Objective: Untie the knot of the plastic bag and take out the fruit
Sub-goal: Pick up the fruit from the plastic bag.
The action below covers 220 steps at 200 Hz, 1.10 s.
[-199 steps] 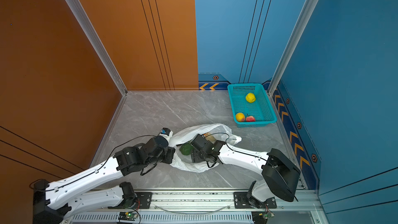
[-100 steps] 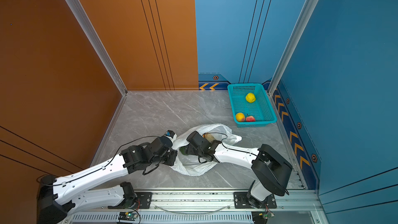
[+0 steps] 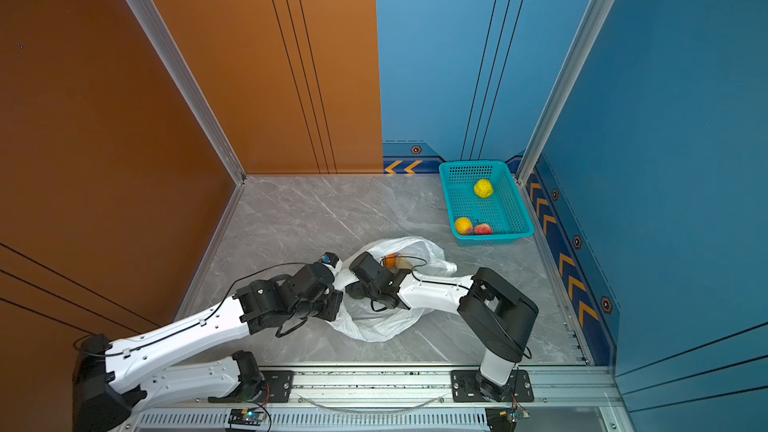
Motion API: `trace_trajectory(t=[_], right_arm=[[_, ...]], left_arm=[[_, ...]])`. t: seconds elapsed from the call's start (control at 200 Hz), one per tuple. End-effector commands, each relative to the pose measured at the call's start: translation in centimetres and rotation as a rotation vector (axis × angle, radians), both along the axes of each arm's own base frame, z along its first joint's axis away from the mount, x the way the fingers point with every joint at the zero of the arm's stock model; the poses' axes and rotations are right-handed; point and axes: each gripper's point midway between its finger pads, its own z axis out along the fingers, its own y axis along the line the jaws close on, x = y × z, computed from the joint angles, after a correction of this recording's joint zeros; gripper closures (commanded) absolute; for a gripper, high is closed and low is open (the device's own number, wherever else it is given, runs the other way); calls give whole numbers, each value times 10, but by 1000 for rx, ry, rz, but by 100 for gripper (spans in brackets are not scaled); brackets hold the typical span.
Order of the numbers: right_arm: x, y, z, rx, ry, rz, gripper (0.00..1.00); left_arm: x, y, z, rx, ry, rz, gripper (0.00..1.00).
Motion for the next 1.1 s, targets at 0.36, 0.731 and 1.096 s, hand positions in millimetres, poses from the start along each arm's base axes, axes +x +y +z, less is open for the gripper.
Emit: trace_trajectory(t=[0.36, 0.731, 1.096], right_arm=[[2, -4, -12, 2, 28, -50, 30], [-25, -43, 21, -61, 14, -31, 35], [-61, -71, 88, -116, -46, 53, 36]], left_arm=[[1, 3, 7, -6, 1, 4, 100], [13, 12, 15, -19, -35, 78, 100], [25, 7, 22, -34, -59, 101, 100]])
